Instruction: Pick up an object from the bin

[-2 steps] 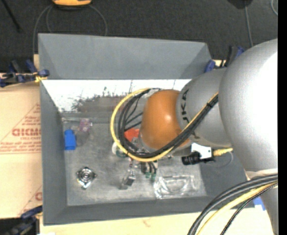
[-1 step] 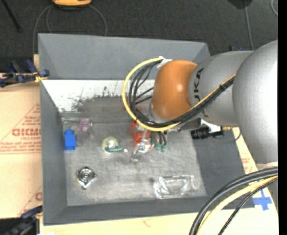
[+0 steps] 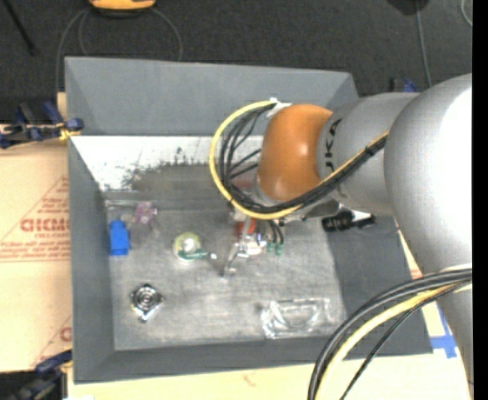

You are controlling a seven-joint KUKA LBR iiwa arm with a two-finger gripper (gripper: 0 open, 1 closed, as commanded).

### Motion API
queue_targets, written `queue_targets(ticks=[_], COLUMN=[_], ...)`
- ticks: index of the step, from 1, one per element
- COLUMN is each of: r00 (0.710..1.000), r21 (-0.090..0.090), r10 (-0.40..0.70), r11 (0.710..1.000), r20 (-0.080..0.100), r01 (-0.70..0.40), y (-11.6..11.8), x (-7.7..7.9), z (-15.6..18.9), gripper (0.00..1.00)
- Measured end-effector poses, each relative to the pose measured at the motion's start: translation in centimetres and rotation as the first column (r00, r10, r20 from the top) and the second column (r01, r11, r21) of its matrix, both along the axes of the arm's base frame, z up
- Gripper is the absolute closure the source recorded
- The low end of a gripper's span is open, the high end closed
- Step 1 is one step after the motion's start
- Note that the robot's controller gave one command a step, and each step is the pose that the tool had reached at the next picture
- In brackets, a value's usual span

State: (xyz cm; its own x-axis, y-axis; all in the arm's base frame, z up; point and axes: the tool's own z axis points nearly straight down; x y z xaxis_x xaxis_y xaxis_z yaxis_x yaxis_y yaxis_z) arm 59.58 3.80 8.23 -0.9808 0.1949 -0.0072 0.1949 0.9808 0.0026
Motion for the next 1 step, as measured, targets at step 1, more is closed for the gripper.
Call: queue_targets(ticks=[1], r00=[0.985], r21=[0.0], r10=[0.172], r11=[0.985], r20=[0.0], r01=[-0.172], y=[10.07], x=[3.4], z=[0.54], gripper=[0.0])
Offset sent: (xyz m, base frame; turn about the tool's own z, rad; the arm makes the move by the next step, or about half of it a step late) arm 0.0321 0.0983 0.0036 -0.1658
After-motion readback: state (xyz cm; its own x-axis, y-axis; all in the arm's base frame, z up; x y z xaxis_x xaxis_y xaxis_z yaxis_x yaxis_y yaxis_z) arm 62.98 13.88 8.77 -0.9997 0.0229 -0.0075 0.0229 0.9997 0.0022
